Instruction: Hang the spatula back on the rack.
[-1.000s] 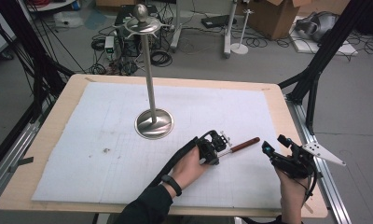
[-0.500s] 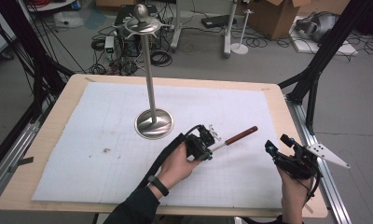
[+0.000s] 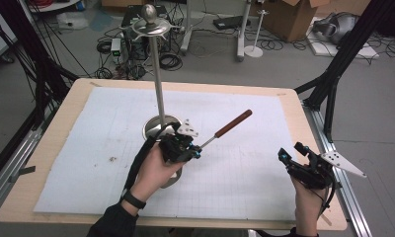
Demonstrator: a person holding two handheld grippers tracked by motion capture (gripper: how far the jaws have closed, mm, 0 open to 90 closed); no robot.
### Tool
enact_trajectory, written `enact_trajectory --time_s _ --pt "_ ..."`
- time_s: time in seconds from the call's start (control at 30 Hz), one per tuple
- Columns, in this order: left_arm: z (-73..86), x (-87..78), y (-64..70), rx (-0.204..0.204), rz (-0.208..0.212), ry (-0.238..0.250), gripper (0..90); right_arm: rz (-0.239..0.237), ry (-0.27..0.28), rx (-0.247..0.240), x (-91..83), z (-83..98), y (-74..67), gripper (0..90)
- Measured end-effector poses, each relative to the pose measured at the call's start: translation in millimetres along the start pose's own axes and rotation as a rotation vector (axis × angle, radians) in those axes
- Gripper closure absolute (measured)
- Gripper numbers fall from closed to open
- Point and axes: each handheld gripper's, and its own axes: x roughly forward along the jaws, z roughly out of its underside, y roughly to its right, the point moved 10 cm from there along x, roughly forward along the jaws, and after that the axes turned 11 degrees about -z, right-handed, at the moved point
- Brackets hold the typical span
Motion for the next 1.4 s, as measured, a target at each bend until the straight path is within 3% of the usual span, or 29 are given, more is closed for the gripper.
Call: enact_trajectory --time_s 0.03,0.07,0.2,0.3,0.6,0.63,0.83,1.03,1.4 --pt "0.0 0.0 0.0 0.000 0.000 0.000 84.2 0.000 0.000 0.000 0.0 0.0 0.0 22.6" --pt "-0.6 -11.7 -2.9 -0.008 0.007 0.039 84.2 0.000 -0.005 -0.005 2.0 1.5 -0.7 22.7" --pt "0.0 -29.5 -11.2 -0.011 -0.011 0.088 84.2 -0.002 -0.018 -0.011 5.1 3.6 -2.1 22.8" --pt "2.7 -52.4 -20.7 -0.020 0.009 0.148 84.2 -0.007 -0.023 -0.012 6.9 4.4 -4.2 22.9" --pt "9.9 -102.0 -48.2 -0.045 -0.062 0.254 84.2 -0.009 -0.045 -0.010 13.2 10.2 -5.8 23.0" --pt "9.9 -102.0 -48.2 -0.045 -0.062 0.254 84.2 -0.009 -0.045 -0.010 13.2 10.2 -5.8 23.0" --pt "13.3 -137.7 -67.3 -0.084 -0.119 0.351 84.2 -0.008 -0.055 -0.015 15.9 12.3 -6.1 23.0" --pt "15.0 -160.1 -80.2 -0.096 -0.172 0.424 84.2 -0.007 -0.061 -0.013 17.2 13.5 -6.5 23.0" --pt "17.2 -185.3 -99.0 -0.161 -0.269 0.546 84.2 -0.007 -0.063 -0.015 18.0 14.7 -6.0 23.0"
